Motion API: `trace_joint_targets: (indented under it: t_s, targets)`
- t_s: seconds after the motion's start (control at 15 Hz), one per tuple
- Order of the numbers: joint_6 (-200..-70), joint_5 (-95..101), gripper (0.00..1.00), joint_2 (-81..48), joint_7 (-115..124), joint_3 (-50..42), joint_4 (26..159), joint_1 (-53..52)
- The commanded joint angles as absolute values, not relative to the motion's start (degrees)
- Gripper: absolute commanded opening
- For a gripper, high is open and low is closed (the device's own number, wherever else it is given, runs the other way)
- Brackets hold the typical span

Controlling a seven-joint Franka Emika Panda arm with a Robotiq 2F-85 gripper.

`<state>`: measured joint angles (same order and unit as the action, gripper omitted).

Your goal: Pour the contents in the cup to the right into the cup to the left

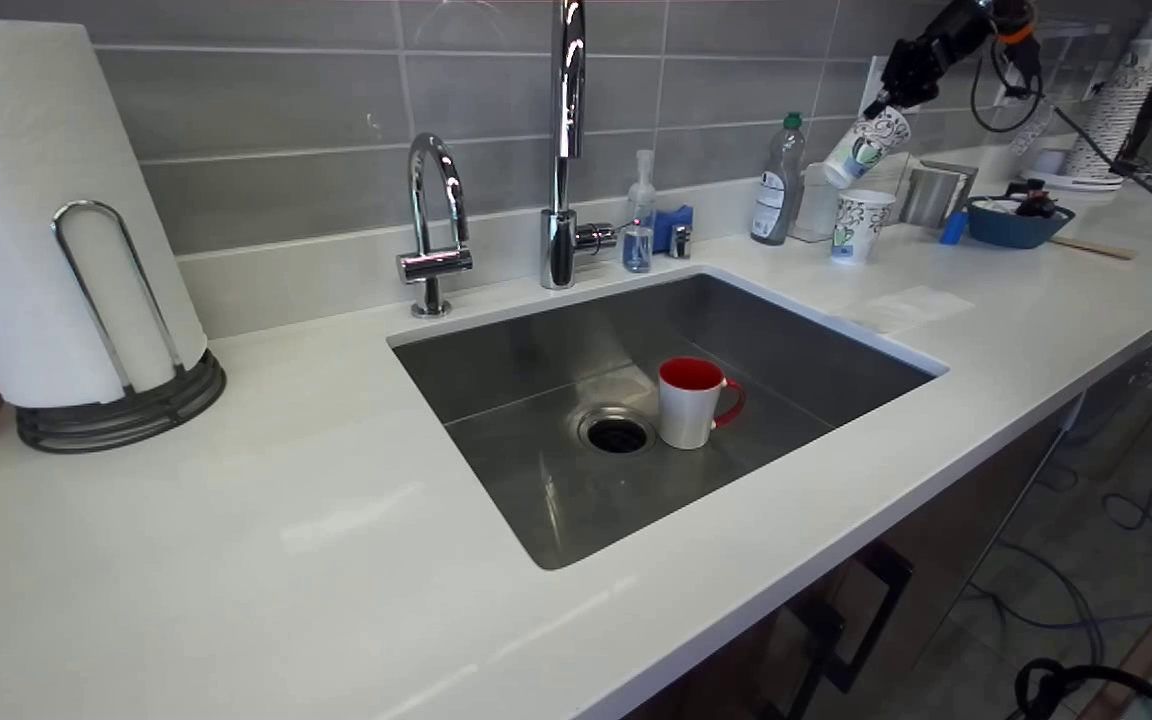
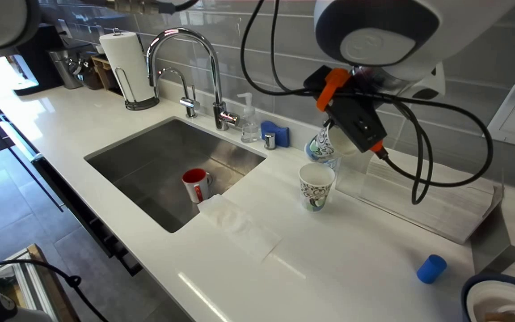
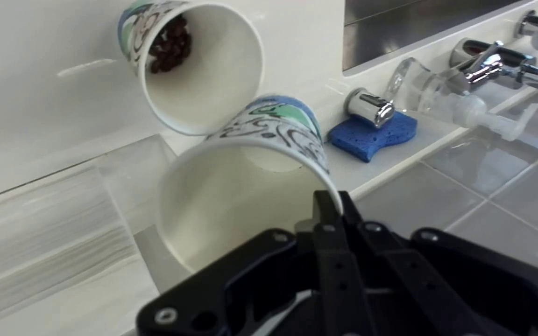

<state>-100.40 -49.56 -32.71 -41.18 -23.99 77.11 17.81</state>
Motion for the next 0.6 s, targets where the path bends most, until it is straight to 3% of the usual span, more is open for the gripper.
trace_joint_targets:
  t_s: [0.0, 0.27, 0.33, 0.53]
  targets:
    - [-108.57, -43.64, 0.01, -25.90, -42.93, -26.59, 86.45, 12.23]
    - [-115.62, -34.03, 0.01, -22.26, -41.46, -29.65, 90.72, 6.64]
    - [-118.81, -27.90, 0.01, -20.19, -39.39, -22.77, 91.61, 11.24]
    - [-124.78, -19.44, 0.01, -17.83, -37.64, -19.02, 93.68, 12.86]
